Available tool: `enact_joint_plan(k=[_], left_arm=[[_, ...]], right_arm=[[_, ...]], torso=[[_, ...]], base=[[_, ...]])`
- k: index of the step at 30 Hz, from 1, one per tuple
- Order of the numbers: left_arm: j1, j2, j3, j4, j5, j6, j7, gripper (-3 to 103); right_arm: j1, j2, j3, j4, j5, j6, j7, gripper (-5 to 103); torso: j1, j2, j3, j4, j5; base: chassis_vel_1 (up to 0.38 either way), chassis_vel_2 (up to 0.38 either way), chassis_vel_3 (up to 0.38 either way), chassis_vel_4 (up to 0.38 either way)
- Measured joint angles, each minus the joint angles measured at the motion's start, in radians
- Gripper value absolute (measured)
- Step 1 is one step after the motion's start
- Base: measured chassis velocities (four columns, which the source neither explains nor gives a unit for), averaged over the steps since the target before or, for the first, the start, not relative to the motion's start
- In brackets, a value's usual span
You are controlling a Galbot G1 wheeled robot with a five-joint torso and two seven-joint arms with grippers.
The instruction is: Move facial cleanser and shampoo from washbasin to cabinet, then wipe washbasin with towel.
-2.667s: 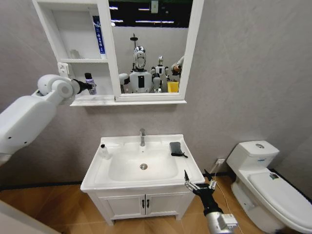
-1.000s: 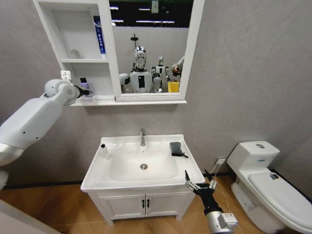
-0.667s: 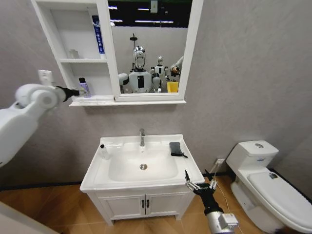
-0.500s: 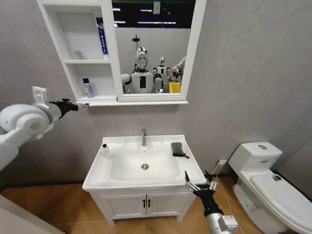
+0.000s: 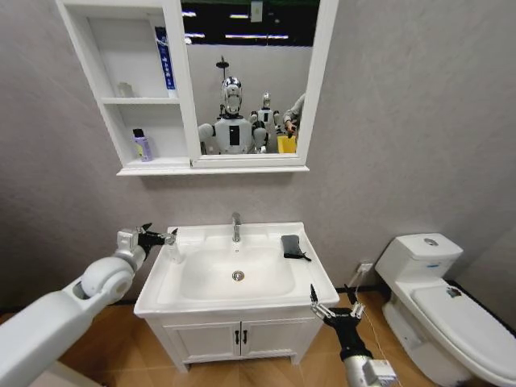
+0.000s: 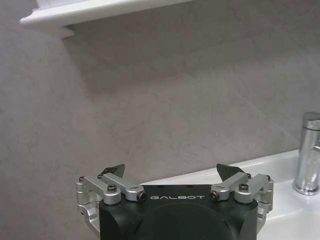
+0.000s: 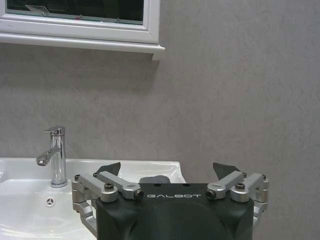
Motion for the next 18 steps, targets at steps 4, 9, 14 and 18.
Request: enact_joint_plan(k=[4,9,14,18], left_arm=[[0.016,-0.063,-0.003,0.071,0.038,-0.028,0.012,100],[0.036,-0.123,0.007,0.145,0.108,-0.06,0.044,100],[0.056,-0.153,0.008,0.168,0.122,-0.064,0.054,100],[0.049,-0.189,0.034,0.189,0.126,-0.063,0.059,100]], right_arm=[[0.004,-0.007,0.003,-0.014,0.002,0.0,0.002,100],[0.002,-0.01,0.005,-0.02,0.003,0.0,0.003,100],[0.003,-0.013,0.006,-0.026,0.003,-0.002,0.003,100],[0.004,-0.013,0.005,-0.033,0.003,-0.003,0.003,100]], torso=[[0.0,0.0,0.0,0.0,0.0003],[0.0,0.0,0.0,-0.0003,0.0002],[0.0,0.0,0.0,0.0,0.0002],[0.0,0.0,0.0,0.0,0.0001]], base=[[0.0,0.0,0.0,0.0],[0.0,0.0,0.0,0.0],[0.0,0.0,0.0,0.0],[0.0,0.0,0.0,0.0]])
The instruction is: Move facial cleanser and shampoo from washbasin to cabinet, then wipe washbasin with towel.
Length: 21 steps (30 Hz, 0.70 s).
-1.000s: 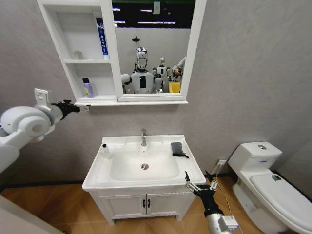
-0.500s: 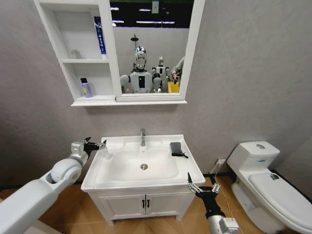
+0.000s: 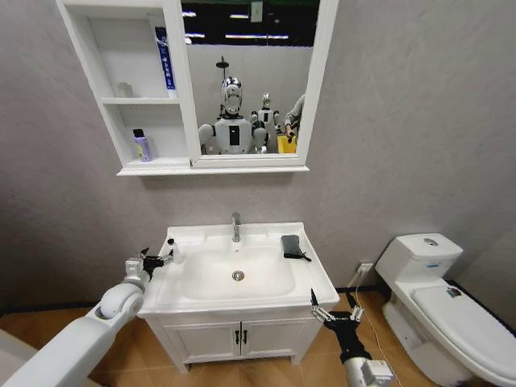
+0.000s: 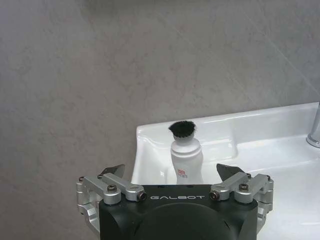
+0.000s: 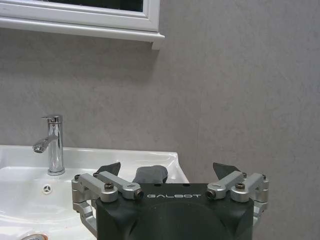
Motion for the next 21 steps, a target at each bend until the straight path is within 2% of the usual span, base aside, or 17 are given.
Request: enact_joint_plan(k=[21], left_arm=[[-0.145,-0.124,0.084,0.188,0.013,-0.002,0.019,100]], right_arm=[[0.006,-0.006,-0.007,-0.025,-0.003,-0.001,-0.001,100]], torso=[[0.0,0.0,0.0,-0.0002,0.0]], base=[[0.0,0.0,0.0,0.0]])
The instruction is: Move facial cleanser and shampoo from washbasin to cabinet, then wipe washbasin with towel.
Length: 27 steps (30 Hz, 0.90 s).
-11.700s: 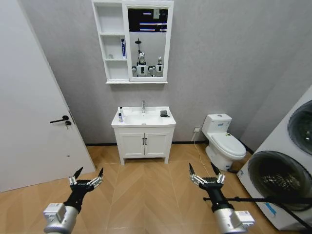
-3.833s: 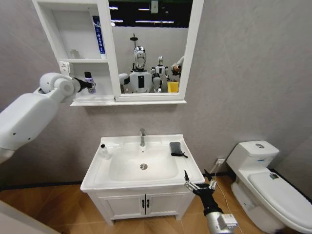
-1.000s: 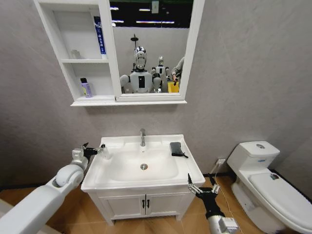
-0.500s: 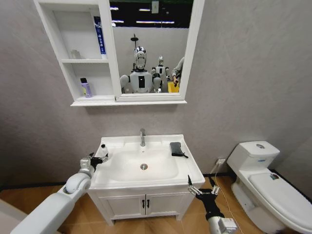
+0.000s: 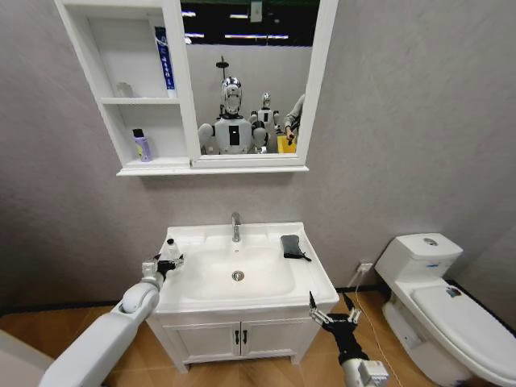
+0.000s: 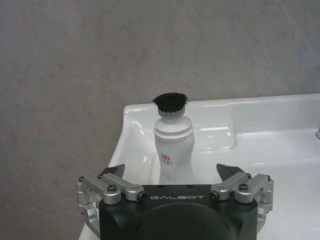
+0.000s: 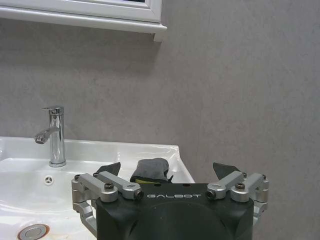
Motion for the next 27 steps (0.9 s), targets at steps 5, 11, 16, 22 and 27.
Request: enact_joint_plan(k=[5,11,16,22,27], left_arm=[[-0.033,-0.017,0.017,0.03,-0.002,0.001,0.0,100],[-0.047,-0.019,0.02,0.042,0.001,0.005,-0.005,88],[-0.045,-0.012,0.018,0.041,0.005,0.002,0.003,66],[-0.038,-0.009,0.016,0.034,0.005,-0.002,0.008,39],[-0.034,-0.002,0.013,0.025,0.008,-0.003,0.008,30]], right_arm=[[-0.002,0.0,0.001,0.0,0.0,0.0,0.0,100],[-0.003,0.001,0.001,0.0,0.0,0.0,0.0,100],[-0.004,0.004,-0.001,0.0,-0.002,0.0,0.0,100],[-0.003,0.003,0.0,0.002,-0.002,-0.001,0.0,100],[-0.004,0.003,0.0,0.004,-0.003,-0.001,0.0,100]], torso=[[0.0,0.0,0.0,0.0,0.0],[0.0,0.0,0.0,0.0,0.0],[0.0,0.0,0.0,0.0,0.0001],[0.0,0.0,0.0,0.0,-0.0001],[0.0,0.0,0.0,0.0001,-0.0001]], base=[[0.0,0.0,0.0,0.0],[0.0,0.0,0.0,0.0],[0.0,0.0,0.0,0.0],[0.0,0.0,0.0,0.0],[0.0,0.0,0.0,0.0]])
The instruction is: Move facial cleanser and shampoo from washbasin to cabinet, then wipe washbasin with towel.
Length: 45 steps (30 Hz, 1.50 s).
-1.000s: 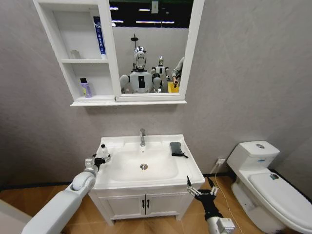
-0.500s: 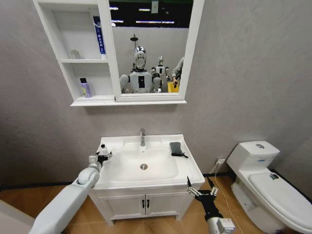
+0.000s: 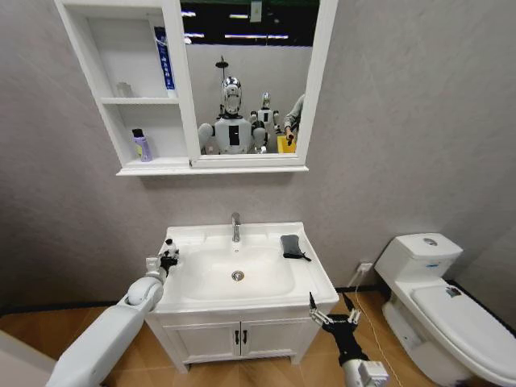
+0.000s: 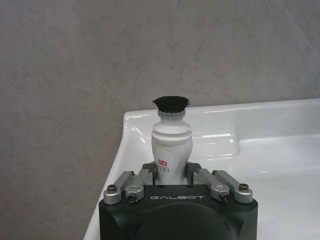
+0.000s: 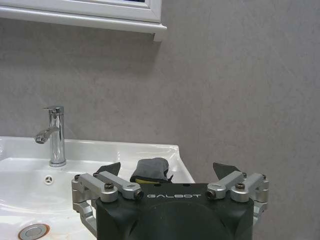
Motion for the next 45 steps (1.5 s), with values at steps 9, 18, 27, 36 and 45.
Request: enact_joint_plan(k=[9,18,27,36,45], left_arm=[[0.025,0.097,-0.024,-0.126,-0.028,0.003,-0.018,30],[0.001,0.289,-0.082,-0.433,-0.199,0.049,-0.097,30],[-0.239,0.479,-0.079,-0.575,-0.494,0.148,-0.185,30],[-0.477,0.561,-0.044,-0.538,-0.717,0.296,-0.202,30],[-0.692,0.546,0.062,-0.458,-0.83,0.401,-0.206,30]], right_arm=[[0.002,-0.005,0.001,0.007,0.001,0.0,0.0,100],[0.013,-0.005,-0.005,0.009,0.002,0.0,0.004,100],[0.02,-0.013,-0.004,0.028,0.01,-0.002,0.007,100],[0.033,-0.023,-0.009,0.027,0.015,-0.002,0.007,100],[0.042,-0.036,-0.014,0.018,0.021,-0.003,0.006,100]], torso=[[0.0,0.0,0.0,0.0,-0.0001],[0.0,0.0,0.0,0.0,0.0001],[0.0,0.0,0.0,-0.0001,-0.0001],[0.0,0.0,0.0,-0.0002,-0.0002],[0.0,0.0,0.0,0.0002,0.0]], base=[[0.0,0.0,0.0,0.0],[0.0,0.0,0.0,0.0],[0.0,0.0,0.0,0.0],[0.0,0.0,0.0,0.0],[0.0,0.0,0.0,0.0]])
